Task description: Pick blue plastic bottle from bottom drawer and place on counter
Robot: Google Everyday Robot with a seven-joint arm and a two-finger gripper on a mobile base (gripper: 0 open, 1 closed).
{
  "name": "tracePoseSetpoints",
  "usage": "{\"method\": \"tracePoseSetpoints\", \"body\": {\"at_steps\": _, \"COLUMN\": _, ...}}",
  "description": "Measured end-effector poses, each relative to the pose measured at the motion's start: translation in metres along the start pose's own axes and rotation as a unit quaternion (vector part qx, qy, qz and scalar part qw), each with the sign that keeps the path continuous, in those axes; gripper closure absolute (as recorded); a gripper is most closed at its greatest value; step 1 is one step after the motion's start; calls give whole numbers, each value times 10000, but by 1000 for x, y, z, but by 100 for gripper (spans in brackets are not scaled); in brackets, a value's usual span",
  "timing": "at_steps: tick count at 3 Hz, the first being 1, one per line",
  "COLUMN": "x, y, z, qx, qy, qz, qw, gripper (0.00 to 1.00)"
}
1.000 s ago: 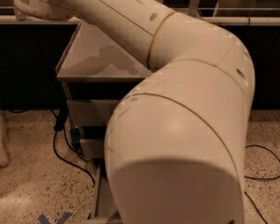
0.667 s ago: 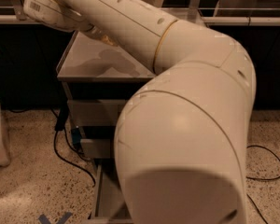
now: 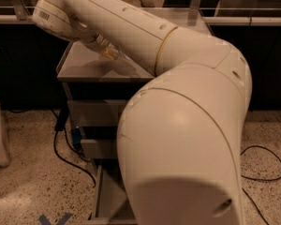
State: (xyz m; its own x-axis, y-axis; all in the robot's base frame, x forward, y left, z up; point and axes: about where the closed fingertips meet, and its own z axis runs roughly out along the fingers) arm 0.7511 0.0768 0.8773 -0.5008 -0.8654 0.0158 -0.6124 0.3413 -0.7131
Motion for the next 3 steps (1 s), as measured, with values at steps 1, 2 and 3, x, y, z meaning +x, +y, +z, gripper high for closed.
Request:
{"method": "tracePoseSetpoints", "body": {"at_steps": 1, "x": 0, "y": 0, "z": 0, "qx": 0, "qy": 0, "qz": 0, "qw": 10000, "gripper": 59}}
{"method": "tracePoseSetpoints", "body": {"at_steps": 2, "x": 0, "y": 0, "z": 0, "qx": 0, "qy": 0, "qz": 0, "qw": 10000, "gripper": 36}}
{"method": "tracePoseSetpoints", "body": {"at_steps": 3, "x": 0, "y": 0, "z": 0, "qx": 0, "qy": 0, "qz": 0, "qw": 10000, "gripper": 3}}
